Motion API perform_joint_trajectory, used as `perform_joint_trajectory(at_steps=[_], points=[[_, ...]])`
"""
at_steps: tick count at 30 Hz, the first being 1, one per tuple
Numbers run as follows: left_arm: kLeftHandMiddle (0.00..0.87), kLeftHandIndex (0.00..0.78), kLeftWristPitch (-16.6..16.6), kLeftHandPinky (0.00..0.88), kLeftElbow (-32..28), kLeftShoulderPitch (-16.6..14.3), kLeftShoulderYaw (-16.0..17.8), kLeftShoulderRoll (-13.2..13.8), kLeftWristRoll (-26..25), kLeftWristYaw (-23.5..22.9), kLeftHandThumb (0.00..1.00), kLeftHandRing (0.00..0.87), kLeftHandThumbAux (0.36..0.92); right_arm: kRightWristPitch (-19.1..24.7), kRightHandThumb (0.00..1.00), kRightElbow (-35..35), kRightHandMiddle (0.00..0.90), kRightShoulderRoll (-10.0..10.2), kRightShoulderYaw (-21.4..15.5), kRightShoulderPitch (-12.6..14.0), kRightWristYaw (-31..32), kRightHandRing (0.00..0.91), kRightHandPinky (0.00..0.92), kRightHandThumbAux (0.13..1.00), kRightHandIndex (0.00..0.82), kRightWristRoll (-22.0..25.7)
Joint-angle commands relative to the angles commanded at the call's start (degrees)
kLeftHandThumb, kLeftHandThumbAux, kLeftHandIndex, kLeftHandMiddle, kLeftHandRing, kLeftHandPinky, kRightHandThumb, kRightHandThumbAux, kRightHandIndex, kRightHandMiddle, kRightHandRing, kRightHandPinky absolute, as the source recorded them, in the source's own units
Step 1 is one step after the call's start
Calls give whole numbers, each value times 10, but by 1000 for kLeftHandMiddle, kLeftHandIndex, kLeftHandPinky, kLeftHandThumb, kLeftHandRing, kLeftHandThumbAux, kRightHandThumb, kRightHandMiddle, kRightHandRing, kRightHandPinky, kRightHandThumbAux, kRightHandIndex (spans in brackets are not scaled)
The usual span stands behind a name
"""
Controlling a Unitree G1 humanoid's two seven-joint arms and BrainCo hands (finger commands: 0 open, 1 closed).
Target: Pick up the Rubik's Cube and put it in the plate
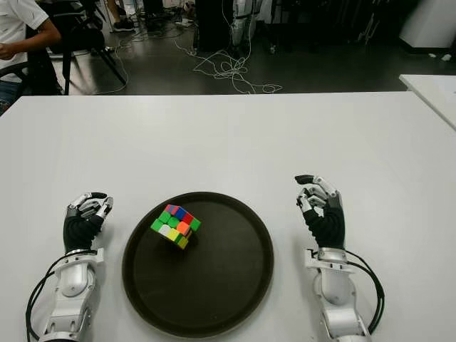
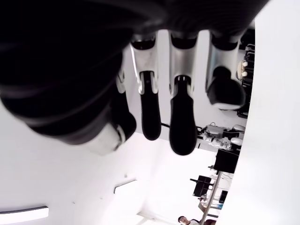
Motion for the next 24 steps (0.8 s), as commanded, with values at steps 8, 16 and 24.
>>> perform_joint_trajectory(at_steps=[8,16,24], points=[[774,444,-5,815,2,-2,5,-6,-9,3,707,799,705,55,684,-32,807,11,-3,7,-11,828,816,730,438,8],[774,443,-15,811,13,-5,6,-3,-13,-4,705,801,707,117,690,-72,798,22,-3,14,-18,814,797,728,438,25],[779,443,-8,819,6,-3,3,-2,-8,-2,706,805,706,171,690,-112,806,26,3,22,-34,820,812,727,438,24]])
